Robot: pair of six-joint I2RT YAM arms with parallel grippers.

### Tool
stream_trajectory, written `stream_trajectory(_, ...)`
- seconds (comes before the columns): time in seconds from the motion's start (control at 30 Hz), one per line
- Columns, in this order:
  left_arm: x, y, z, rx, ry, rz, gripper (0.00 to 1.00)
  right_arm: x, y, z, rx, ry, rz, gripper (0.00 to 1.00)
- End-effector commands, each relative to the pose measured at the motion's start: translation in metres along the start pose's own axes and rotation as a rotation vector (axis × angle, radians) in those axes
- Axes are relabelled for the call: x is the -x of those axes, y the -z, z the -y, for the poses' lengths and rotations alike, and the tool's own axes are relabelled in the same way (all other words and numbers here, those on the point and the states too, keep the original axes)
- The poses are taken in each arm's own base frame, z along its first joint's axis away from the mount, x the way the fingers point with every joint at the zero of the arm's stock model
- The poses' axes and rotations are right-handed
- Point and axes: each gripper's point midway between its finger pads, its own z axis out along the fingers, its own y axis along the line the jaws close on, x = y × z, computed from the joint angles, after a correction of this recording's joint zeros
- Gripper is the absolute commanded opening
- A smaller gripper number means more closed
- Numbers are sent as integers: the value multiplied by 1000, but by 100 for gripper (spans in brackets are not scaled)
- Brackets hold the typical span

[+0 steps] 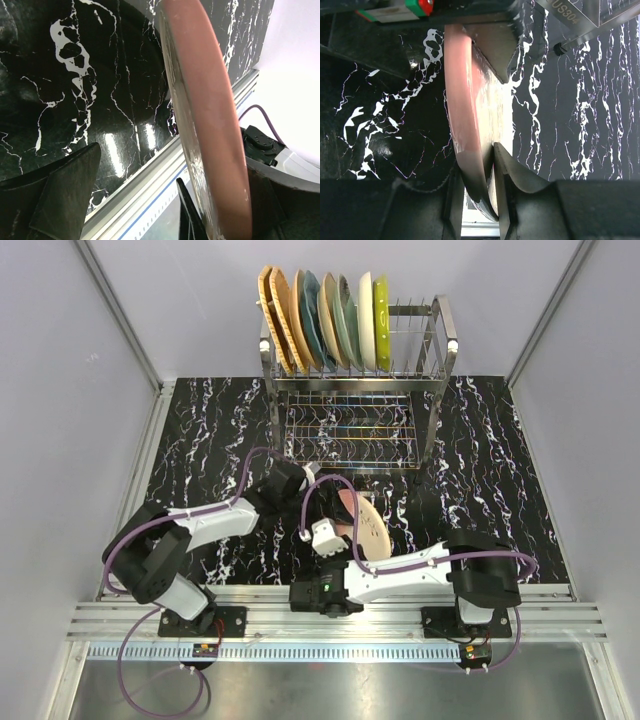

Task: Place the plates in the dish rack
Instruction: Pass the plate from the left arm to the right

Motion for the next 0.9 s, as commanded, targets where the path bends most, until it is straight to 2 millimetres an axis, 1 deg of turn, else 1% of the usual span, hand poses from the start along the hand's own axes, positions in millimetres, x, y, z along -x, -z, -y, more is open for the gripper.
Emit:
stream_trajectory(0.0,16,6,14,-12,-56,47,99,23,8,-2,37,-167,67,8)
stream_trajectory(0.03,20,10,19,-18,-78,63,99,20,7,-2,41,-161,61,8)
stream_trajectory(0.07,22,13,16,1,-75,64,99,19,8,-3,48,-163,59,8)
stream_trajectory(0.1,28,17,22,-4,-85,82,99,22,9,-4,67,-174,59,8)
stream_trajectory(0.13,32,23,26,-8,-104,97,99,17,9,-3,73,-172,51,8)
stream_trajectory(0.2,41,31,27,5,-110,116,99,21,13,-3,106,-203,53,7)
stream_trajectory(0.23,48,38,36,-7,-136,140,99,19,13,-2,114,-205,49,7)
stream_trajectory(0.27,49,42,35,5,-137,144,99,20,14,-3,127,-219,47,7)
stream_trajectory(0.3,57,47,41,3,-148,169,99,28,18,-6,167,-234,62,7)
stream_trajectory(0.33,60,51,43,6,-170,181,99,28,20,-8,190,-232,59,7)
stream_trajectory(0.37,61,55,40,28,-171,184,99,33,23,-8,208,-245,68,8)
stream_trajectory(0.43,67,61,43,47,-203,210,99,40,26,-8,221,-263,78,7)
stream_trajectory(0.47,68,65,38,72,-194,208,99,43,26,-7,221,-268,84,7)
stream_trajectory(0.5,70,68,38,78,-196,215,99,45,28,-4,219,-270,88,7)
stream_trajectory(0.53,73,75,40,77,-202,233,99,50,29,-3,217,-279,97,7)
stream_trajectory(0.6,80,86,35,112,-199,277,99,58,33,-2,234,-300,111,7)
stream_trajectory(0.63,83,97,41,105,-222,312,99,60,34,-3,249,-304,113,6)
stream_trajectory(0.67,83,103,39,122,-224,324,99,65,37,-1,268,-309,125,5)
stream_trajectory(0.7,85,110,43,125,-234,345,99,71,40,-3,292,-348,137,3)
stream_trajectory(0.73,88,119,46,134,-258,375,99,70,39,-3,302,-355,140,0)
stream_trajectory(0.77,85,124,43,154,-266,372,99,74,41,-3,316,-370,151,0)
stream_trajectory(0.8,87,132,47,160,-278,388,99,83,45,-1,338,-398,173,0)
stream_trajectory(0.83,90,141,47,185,-302,421,99,84,44,0,346,-401,176,0)
stream_trajectory(0.87,88,148,43,210,-306,425,99,88,44,0,360,-386,185,1)
